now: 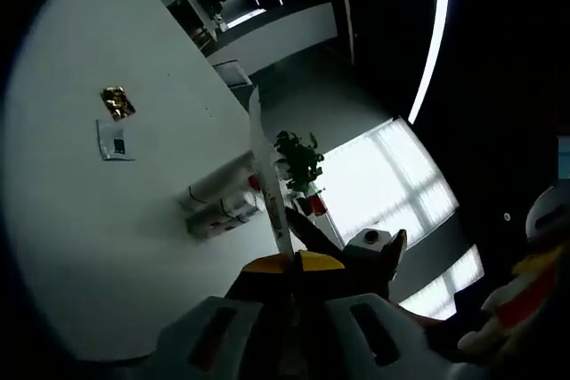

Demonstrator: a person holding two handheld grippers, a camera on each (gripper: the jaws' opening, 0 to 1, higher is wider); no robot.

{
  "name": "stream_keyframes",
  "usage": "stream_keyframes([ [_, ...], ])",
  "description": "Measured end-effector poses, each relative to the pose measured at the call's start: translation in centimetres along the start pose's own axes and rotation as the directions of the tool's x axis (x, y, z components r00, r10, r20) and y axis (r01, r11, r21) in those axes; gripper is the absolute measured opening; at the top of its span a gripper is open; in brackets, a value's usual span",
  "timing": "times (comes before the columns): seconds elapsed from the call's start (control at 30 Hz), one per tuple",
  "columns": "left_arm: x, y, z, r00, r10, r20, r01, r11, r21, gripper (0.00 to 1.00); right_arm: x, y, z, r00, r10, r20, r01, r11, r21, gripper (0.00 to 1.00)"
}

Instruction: Arrange the skincare products in the storage area until every visible bottle or jar stands upright without overlapping.

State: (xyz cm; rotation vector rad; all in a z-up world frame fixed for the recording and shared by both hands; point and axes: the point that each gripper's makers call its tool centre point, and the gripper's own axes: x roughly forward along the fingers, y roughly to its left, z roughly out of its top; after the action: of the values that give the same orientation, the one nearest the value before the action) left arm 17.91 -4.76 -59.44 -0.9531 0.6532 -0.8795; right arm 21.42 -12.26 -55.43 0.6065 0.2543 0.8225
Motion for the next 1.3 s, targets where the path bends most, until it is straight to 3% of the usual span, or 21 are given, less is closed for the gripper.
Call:
stream_keyframes([
  [0.27,0.9,2.4,-0.2,0.999,0.045,-0.029,-0.045,0.999,-0.01,0.0,-0.9,-1.5,-0.9,0.997,-0.062,-0.041,0.06,0.997,-0.052,1.0],
  [0.47,1.7,4.4,-0.1,0.995,0.083,-0.046,-0.084,0.996,-0.011,0.0,-1.8,-2.8,-2.2,0.986,-0.127,-0.105,0.113,0.985,-0.131,1.0],
  [0.9,3.2,9.0,0.0,0.984,0.155,-0.09,-0.157,0.987,-0.016,0.0,-3.8,-4.6,-3.0,0.968,-0.232,-0.096,0.215,0.964,-0.158,1.0],
  [1.3,4.6,12.0,-0.2,0.97,0.201,-0.136,-0.204,0.979,-0.009,0.0,-4.2,-5.0,-3.5,0.957,-0.267,-0.114,0.241,0.949,-0.203,1.0],
])
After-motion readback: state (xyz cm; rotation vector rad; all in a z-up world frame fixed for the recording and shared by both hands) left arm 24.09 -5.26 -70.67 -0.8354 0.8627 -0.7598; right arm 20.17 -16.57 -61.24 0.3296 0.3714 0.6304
